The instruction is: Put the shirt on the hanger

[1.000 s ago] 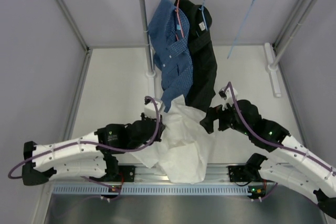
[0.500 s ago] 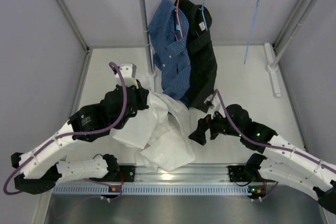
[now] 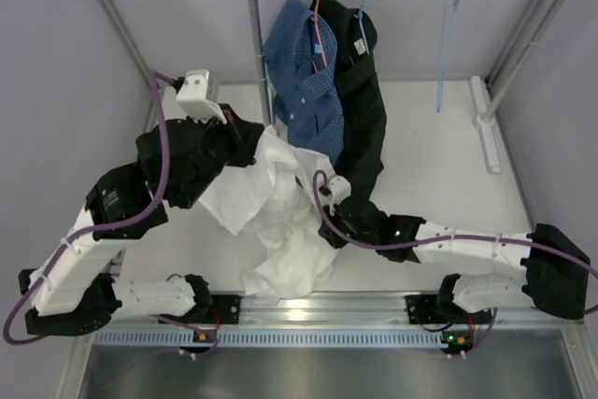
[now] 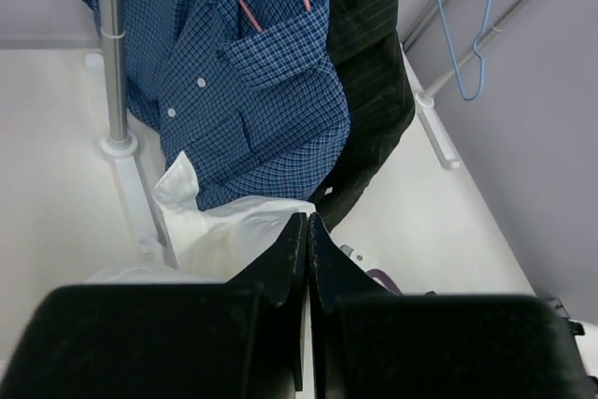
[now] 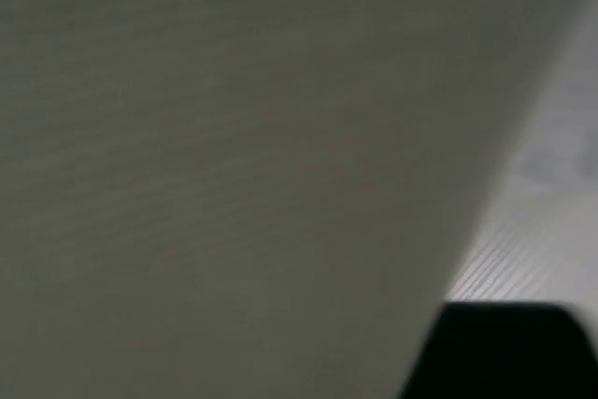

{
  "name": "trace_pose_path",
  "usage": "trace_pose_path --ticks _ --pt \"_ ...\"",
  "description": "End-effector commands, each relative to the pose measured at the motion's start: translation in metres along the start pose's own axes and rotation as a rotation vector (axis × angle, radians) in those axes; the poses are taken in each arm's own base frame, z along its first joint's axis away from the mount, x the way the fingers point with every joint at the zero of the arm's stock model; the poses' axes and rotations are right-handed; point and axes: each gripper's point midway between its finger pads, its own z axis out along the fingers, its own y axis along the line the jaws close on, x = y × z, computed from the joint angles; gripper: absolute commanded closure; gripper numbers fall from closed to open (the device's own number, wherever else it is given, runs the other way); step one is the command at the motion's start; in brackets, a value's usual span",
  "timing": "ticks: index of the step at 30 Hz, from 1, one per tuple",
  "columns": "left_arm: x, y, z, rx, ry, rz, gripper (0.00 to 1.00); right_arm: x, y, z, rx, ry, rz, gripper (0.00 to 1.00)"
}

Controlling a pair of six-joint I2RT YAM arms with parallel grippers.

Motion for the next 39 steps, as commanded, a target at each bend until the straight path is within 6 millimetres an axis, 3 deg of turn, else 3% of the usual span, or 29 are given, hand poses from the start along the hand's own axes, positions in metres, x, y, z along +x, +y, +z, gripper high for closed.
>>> trace_pose_path --ticks 1,2,3,5,6,7,8,10,11,13,14,16,17,19,20,23,27,30,31,32,35,37,39 --pt "-0.026 0.013 -0.017 -0.026 -0.075 0.0 1.0 -0.054 -0.011 -0.005 0.2 -0.158 0.049 1.0" --pt "-0.03 0.018 -0.022 -0.035 -0.089 0.006 1.0 -0.071 -0.021 -0.02 0.268 -0.223 0.078 1.0" --pt "-0.034 0.022 -0.025 -0.047 -0.101 0.026 1.0 -0.071 -0.023 -0.031 0.287 -0.227 0.069 1.0" --pt "-0.044 0.036 -0.031 -0.101 -0.14 0.043 1.0 -0.105 -0.019 -0.068 0.273 -0.335 0.079 1.0" --pt "-0.05 0.042 -0.036 -0.117 -0.159 0.062 1.0 -0.107 -0.025 -0.083 0.297 -0.327 0.061 1.0" --pt "-0.056 0.05 -0.04 -0.155 -0.183 0.062 1.0 -0.123 -0.025 -0.106 0.296 -0.37 0.051 1.0" --pt "-0.06 0.053 -0.044 -0.163 -0.197 0.066 1.0 -0.148 -0.022 -0.131 0.298 -0.425 0.055 1.0" --pt "-0.069 0.055 -0.051 -0.151 -0.218 0.092 1.0 -0.16 -0.032 -0.165 0.352 -0.436 0.009 1.0" --pt "-0.07 0.054 -0.052 -0.142 -0.219 0.097 1.0 -0.183 -0.029 -0.191 0.35 -0.494 0.02 1.0" --pt "-0.072 0.052 -0.055 -0.123 -0.217 0.106 1.0 -0.193 -0.037 -0.219 0.397 -0.503 -0.025 1.0" --pt "-0.068 0.047 -0.054 -0.091 -0.204 0.11 1.0 -0.212 -0.034 -0.243 0.388 -0.553 -0.016 1.0" --pt "-0.056 0.044 -0.049 -0.074 -0.175 0.12 1.0 -0.218 -0.04 -0.261 0.429 -0.542 -0.055 1.0" --pt "-0.049 0.044 -0.046 -0.07 -0.159 0.123 1.0 -0.233 -0.037 -0.283 0.416 -0.587 -0.041 1.0" --pt "-0.032 0.047 -0.04 -0.086 -0.128 0.103 1.0 -0.243 -0.033 -0.292 0.413 -0.587 -0.055 1.0" --pt "-0.011 0.056 -0.034 -0.119 -0.094 0.116 1.0 -0.248 -0.027 -0.301 0.375 -0.584 -0.065 1.0" --pt "0.014 0.089 -0.031 -0.266 -0.097 0.077 1.0 -0.255 -0.01 -0.297 0.308 -0.542 -0.094 1.0" --pt "0.077 0.114 -0.017 -0.371 -0.011 0.059 1.0 -0.245 -0.001 -0.275 0.278 -0.458 -0.104 1.0" --pt "0.117 0.119 -0.014 -0.352 0.063 -0.008 1.0 -0.231 0.018 -0.238 0.203 -0.346 -0.11 1.0" --pt "0.142 0.128 -0.013 -0.372 0.11 0.008 1.0 -0.228 0.028 -0.221 0.174 -0.311 -0.088 1.0" --pt "0.152 0.134 -0.015 -0.387 0.122 0.0 1.0 -0.224 0.03 -0.209 0.174 -0.289 -0.075 1.0" --pt "0.17 0.163 -0.033 -0.494 0.151 -0.026 1.0 -0.227 0.056 -0.178 0.12 -0.29 -0.02 1.0" --pt "0.165 0.17 -0.045 -0.52 0.135 -0.076 1.0 -0.228 0.069 -0.151 0.115 -0.266 -0.012 1.0" --pt "0.163 0.178 -0.057 -0.535 0.151 -0.079 1.0 -0.238 0.084 -0.137 0.102 -0.265 -0.005 1.0"
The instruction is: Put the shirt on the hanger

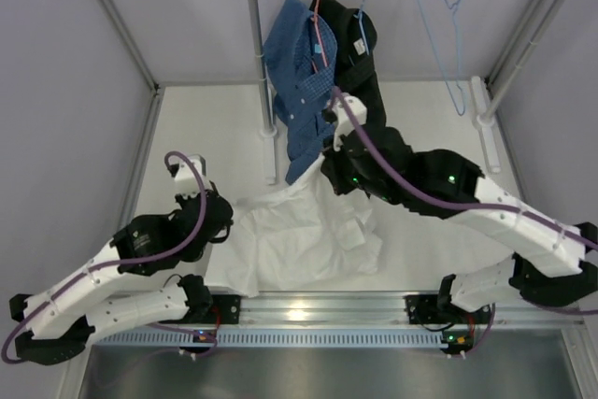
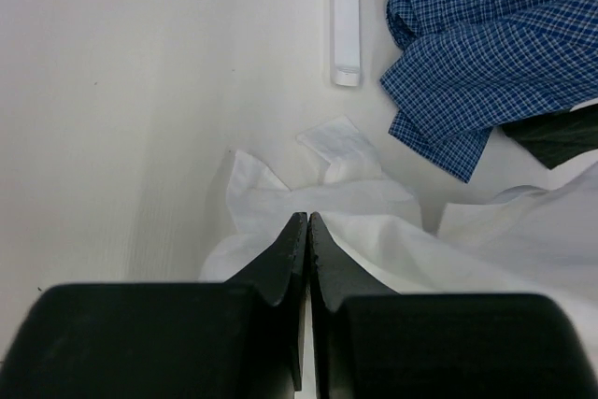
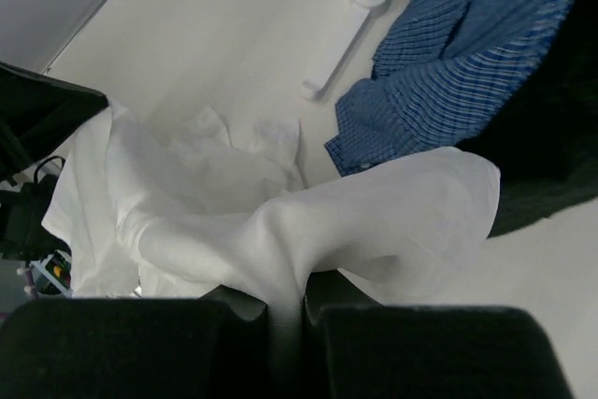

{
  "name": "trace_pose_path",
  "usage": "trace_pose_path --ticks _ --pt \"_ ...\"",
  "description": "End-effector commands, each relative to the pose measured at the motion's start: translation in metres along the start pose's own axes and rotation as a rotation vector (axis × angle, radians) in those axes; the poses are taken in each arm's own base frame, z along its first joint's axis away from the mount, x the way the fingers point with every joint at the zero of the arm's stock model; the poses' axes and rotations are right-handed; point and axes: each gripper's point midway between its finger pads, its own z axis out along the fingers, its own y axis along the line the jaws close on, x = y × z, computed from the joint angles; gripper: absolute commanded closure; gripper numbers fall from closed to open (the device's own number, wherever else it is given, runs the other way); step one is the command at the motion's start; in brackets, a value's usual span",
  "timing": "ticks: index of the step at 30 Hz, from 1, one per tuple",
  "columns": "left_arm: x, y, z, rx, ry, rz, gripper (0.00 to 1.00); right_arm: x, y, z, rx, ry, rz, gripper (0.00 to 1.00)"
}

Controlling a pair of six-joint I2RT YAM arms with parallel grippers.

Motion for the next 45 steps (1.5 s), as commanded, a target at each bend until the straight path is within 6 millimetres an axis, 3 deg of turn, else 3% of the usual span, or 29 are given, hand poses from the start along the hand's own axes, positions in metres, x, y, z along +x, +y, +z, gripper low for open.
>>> trace_pose_path --ticks 1,3,4,8,11,14,15,16,18,19,20,22,23,24,25,26,27,28,29,30,31,33,34,35,37,39,40,42,45 --pt "-0.014 0.028 -0.02 -0.046 -0.022 -0.107 0.95 -0.028 0.053 0.03 -0.095 -0.044 0.08 1.0" --pt "-0.014 0.032 -0.027 -0.033 0.001 -0.099 0.92 -0.02 0.074 0.061 -0.087 -0.004 0.076 1.0" --pt "-0.016 0.034 -0.03 -0.025 0.001 -0.103 0.99 -0.027 0.083 0.067 -0.1 -0.017 0.087 1.0" --pt "-0.027 0.044 -0.048 0.055 -0.026 -0.137 1.0 -0.03 0.123 0.088 -0.17 -0.052 0.096 1.0" --pt "-0.028 0.02 -0.063 0.248 0.011 -0.1 1.0 -0.039 0.138 0.087 -0.249 -0.104 0.088 1.0" --pt "-0.028 -0.024 -0.09 0.566 0.022 -0.104 1.0 -0.087 0.159 0.075 -0.359 -0.234 0.029 1.0" --pt "-0.028 -0.03 -0.099 0.643 0.016 -0.112 1.0 -0.088 0.168 0.087 -0.378 -0.236 -0.037 1.0" --pt "-0.034 -0.048 -0.116 0.774 0.012 -0.127 1.0 -0.121 0.185 0.062 -0.501 -0.306 -0.046 1.0" --pt "-0.04 -0.059 -0.135 0.908 -0.025 -0.098 1.0 -0.141 0.197 0.057 -0.613 -0.34 -0.073 1.0" --pt "-0.041 -0.072 -0.154 1.042 -0.038 -0.084 1.0 -0.158 0.206 0.029 -0.723 -0.387 -0.087 1.0" --pt "-0.041 -0.078 -0.159 1.086 -0.055 -0.054 1.0 -0.164 0.204 0.02 -0.745 -0.407 -0.103 1.0" --pt "-0.022 -0.103 -0.161 1.189 0.018 -0.001 1.0 -0.176 0.177 -0.026 -0.725 -0.492 -0.181 1.0" --pt "-0.011 -0.113 -0.154 1.193 0.059 0.017 1.0 -0.158 0.172 0.002 -0.66 -0.432 -0.18 1.0" --pt "0.001 -0.123 -0.145 1.191 0.108 0.036 1.0 -0.169 0.142 -0.027 -0.593 -0.479 -0.151 1.0" --pt "0.034 -0.138 -0.12 1.144 0.218 0.08 1.0 -0.133 0.115 0.007 -0.456 -0.381 -0.14 1.0" --pt "0.049 -0.145 -0.113 1.149 0.272 0.084 1.0 -0.118 0.088 0.017 -0.378 -0.345 -0.125 1.0" --pt "0.049 -0.158 -0.109 1.18 0.256 0.061 1.0 -0.115 0.062 -0.011 -0.349 -0.374 -0.086 1.0" --pt "0.059 -0.167 -0.103 1.186 0.289 0.027 1.0 -0.061 0.041 0.018 -0.274 -0.251 -0.094 1.0" --pt "0.086 -0.168 -0.091 1.191 0.333 0.018 1.0 -0.036 0.013 0.022 -0.191 -0.192 -0.073 1.0" --pt "0.076 -0.184 -0.104 1.303 0.267 -0.034 1.0 -0.027 -0.01 -0.001 -0.14 -0.205 0.007 1.0" --pt "0.082 -0.19 -0.104 1.332 0.262 -0.057 1.0 0.02 -0.039 0.014 -0.019 -0.112 0.034 1.0" --pt "0.107 -0.205 -0.096 1.33 0.277 -0.074 1.0 0.076 -0.081 0.006 0.103 -0.041 0.141 0.99" --pt "0.117 -0.211 -0.093 1.323 0.28 -0.065 1.0 0.088 -0.091 0.004 0.134 -0.041 0.177 0.99" --pt "0.145 -0.221 -0.092 1.313 0.334 -0.019 1.0 0.1 -0.102 0.002 0.173 -0.038 0.24 0.99" --pt "0.151 -0.243 -0.094 1.324 0.321 -0.013 1.0 0.133 -0.126 -0.006 0.276 -0.004 0.273 0.98" --pt "0.169 -0.265 -0.095 1.3 0.37 0.046 0.86 0.162 -0.149 -0.014 0.394 0.029 0.321 0.96" --pt "0.177 -0.265 -0.089 1.24 0.374 0.081 0.51 0.168 -0.154 -0.016 0.415 0.032 0.338 0.96" --pt "0.172 -0.266 -0.093 1.188 0.318 0.118 0.17 0.181 -0.16 -0.021 0.438 0.024 0.382 0.95" --pt "0.15 -0.248 -0.075 1.017 0.25 0.118 0.02 0.187 -0.174 -0.033 0.503 -0.004 0.419 0.91"
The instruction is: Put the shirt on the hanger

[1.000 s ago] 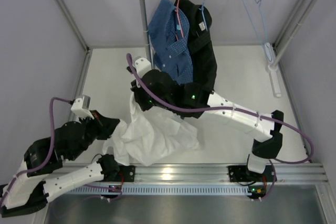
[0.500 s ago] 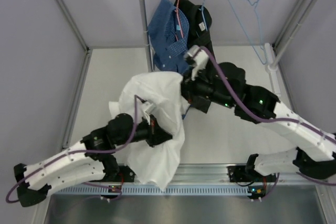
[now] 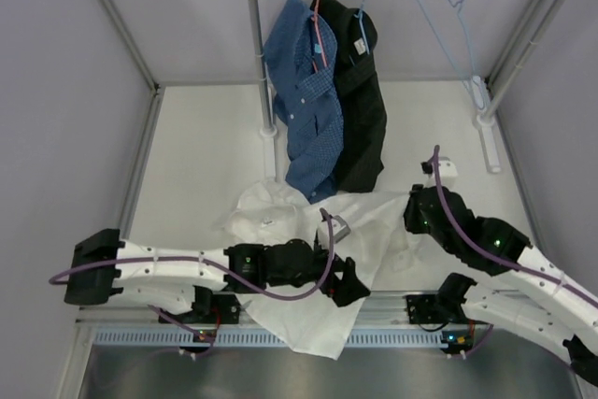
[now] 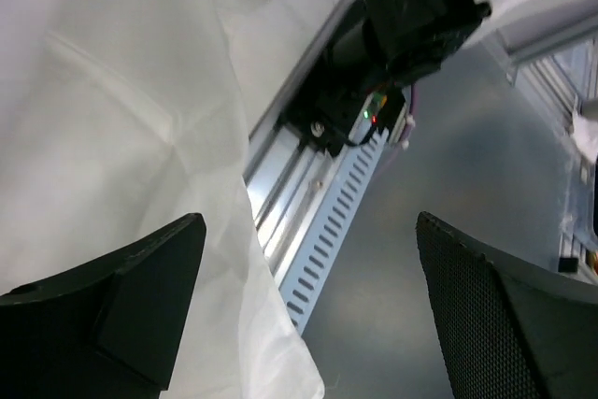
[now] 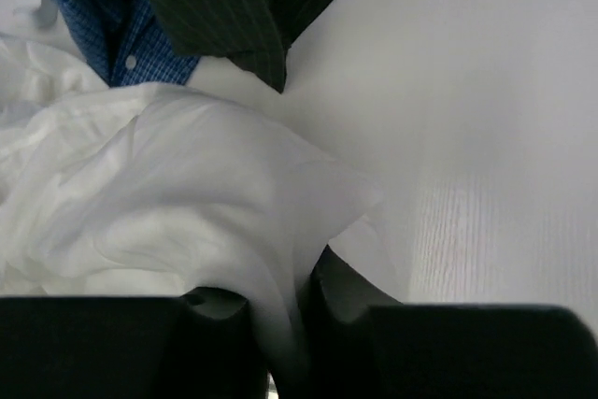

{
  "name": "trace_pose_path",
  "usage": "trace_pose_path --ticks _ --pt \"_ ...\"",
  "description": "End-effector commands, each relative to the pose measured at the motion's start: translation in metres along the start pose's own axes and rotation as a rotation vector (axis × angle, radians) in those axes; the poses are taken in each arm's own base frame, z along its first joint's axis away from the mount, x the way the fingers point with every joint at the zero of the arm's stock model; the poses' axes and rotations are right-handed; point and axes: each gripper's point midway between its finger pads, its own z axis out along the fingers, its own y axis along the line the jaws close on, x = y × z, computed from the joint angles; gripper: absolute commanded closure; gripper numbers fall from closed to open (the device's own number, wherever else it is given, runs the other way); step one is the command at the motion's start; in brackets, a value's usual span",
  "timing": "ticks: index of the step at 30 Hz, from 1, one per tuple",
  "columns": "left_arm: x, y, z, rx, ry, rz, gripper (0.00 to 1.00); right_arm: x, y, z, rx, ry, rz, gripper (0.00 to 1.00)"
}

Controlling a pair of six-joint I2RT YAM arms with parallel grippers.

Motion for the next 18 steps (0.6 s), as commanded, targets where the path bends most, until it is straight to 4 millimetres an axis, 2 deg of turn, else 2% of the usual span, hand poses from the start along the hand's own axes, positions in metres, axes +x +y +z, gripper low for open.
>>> trace_pose_path --ticks 1,2,4,5,7,8,9,11,12,13,14,15,18 --pt "-0.081 0.003 -0.035 -0.167 -0.285 -0.027 0.02 -0.009 -0.03 -0.011 0.117 -0.076 0.118 0.84" --pt "-0.069 0.026 -0.046 -0.279 -0.234 -0.01 0.02 -0.011 -0.033 -0.014 0.122 -0.087 0.124 0.46" --pt "-0.075 0.046 -0.072 -0.408 -0.255 -0.04 0.02 -0.021 -0.041 -0.024 0.14 -0.13 0.138 0.03" --pt "-0.072 0.072 -0.094 -0.561 -0.246 -0.014 0.02 -0.022 -0.046 -0.027 0.155 -0.132 0.125 0.01" --pt "-0.072 0.095 -0.123 -0.701 -0.286 -0.073 0.02 -0.034 -0.051 -0.037 0.172 -0.169 0.126 0.01" --pt "-0.081 0.105 -0.144 -0.767 -0.349 -0.083 0.02 -0.035 -0.054 -0.039 0.187 -0.168 0.111 0.01" --pt "-0.071 0.122 -0.164 -0.853 -0.326 -0.066 0.02 -0.043 -0.056 -0.044 0.198 -0.19 0.119 0.01" --pt "-0.073 0.135 -0.188 -0.924 -0.404 -0.173 0.02 -0.048 -0.054 -0.045 0.197 -0.19 0.097 0.0" --pt "-0.065 0.148 -0.206 -0.996 -0.39 -0.168 0.02 -0.053 -0.049 -0.048 0.173 -0.191 0.099 0.0" --pt "-0.065 0.155 -0.214 -1.033 -0.433 -0.247 0.02 -0.054 -0.04 -0.048 0.125 -0.174 0.038 0.0" --pt "-0.063 0.16 -0.222 -1.062 -0.442 -0.266 0.02 -0.055 -0.023 -0.044 0.043 -0.157 -0.009 0.0" --pt "-0.06 0.165 -0.235 -1.098 -0.441 -0.273 0.02 -0.056 0.029 -0.042 -0.217 -0.136 -0.026 0.01" --pt "-0.062 0.168 -0.247 -1.098 -0.512 -0.353 0.02 -0.052 0.104 -0.034 -0.532 -0.069 -0.08 0.05"
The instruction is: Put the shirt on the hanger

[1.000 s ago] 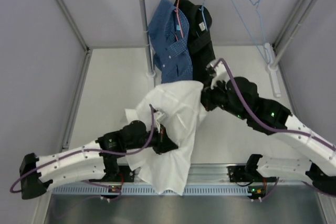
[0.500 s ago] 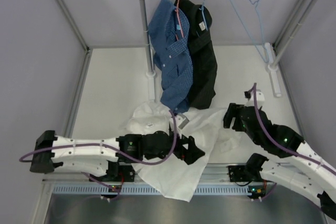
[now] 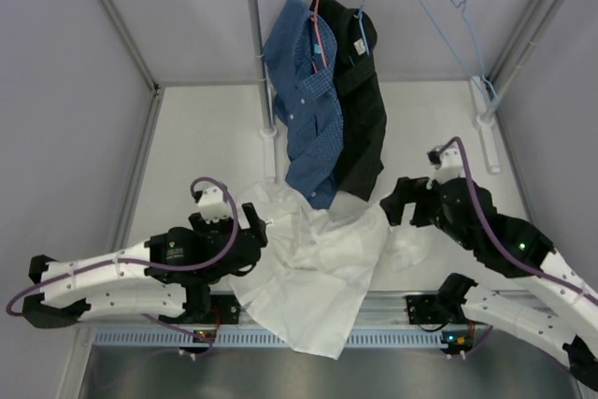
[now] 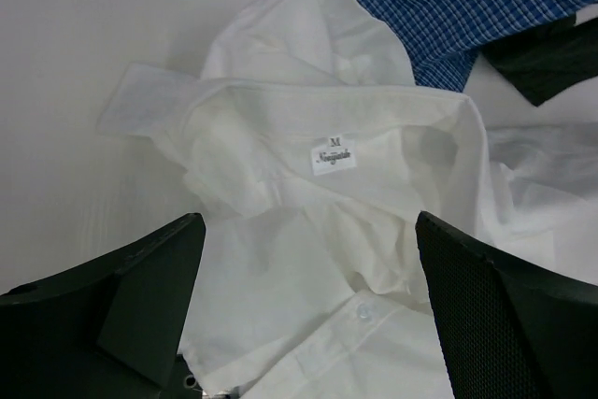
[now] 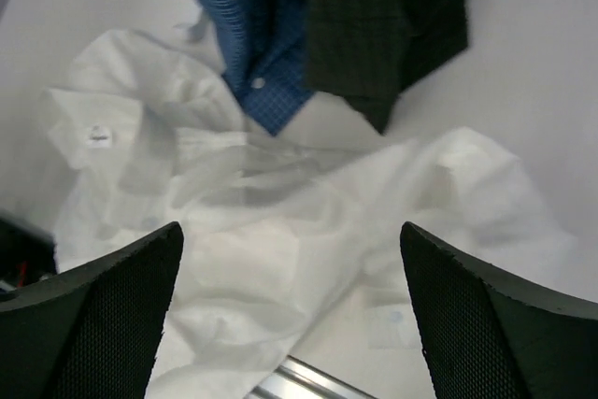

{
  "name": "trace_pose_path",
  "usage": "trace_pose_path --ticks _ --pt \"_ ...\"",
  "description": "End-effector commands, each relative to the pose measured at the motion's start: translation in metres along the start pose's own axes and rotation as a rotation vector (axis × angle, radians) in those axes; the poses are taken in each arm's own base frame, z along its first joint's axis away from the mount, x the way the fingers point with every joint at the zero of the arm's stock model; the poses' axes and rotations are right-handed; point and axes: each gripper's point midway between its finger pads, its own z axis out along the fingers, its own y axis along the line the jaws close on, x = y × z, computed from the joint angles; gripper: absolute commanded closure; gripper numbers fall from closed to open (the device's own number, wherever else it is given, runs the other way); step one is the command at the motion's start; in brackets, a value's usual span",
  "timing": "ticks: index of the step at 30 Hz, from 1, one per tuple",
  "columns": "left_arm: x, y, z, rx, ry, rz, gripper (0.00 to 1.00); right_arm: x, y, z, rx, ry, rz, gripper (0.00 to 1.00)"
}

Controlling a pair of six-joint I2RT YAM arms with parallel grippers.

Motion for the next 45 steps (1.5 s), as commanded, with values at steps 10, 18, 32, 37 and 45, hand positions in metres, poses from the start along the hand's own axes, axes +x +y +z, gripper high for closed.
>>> trace_pose_path --ticks 10,18,32,37,45 --pt "-0.032 0.039 -0.012 -0.09 -0.103 -0.105 0.02 0.031 0.187 0.126 -0.314 0.212 -0.192 0.12" --pt "-0.027 0.05 -0.015 -0.062 -0.089 -0.12 0.02 0.074 0.208 0.154 -0.277 0.326 -0.278 0.28" --pt "-0.029 0.032 -0.014 -0.029 -0.082 -0.041 0.02 0.076 0.181 0.15 -0.157 0.298 -0.333 1.0" --pt "-0.009 -0.011 -0.001 0.072 -0.027 0.085 0.02 0.026 0.143 0.119 -0.048 0.188 -0.281 1.0" --pt "-0.013 -0.049 0.009 0.159 -0.079 0.174 0.03 -0.005 0.083 0.077 0.026 0.098 -0.194 1.0"
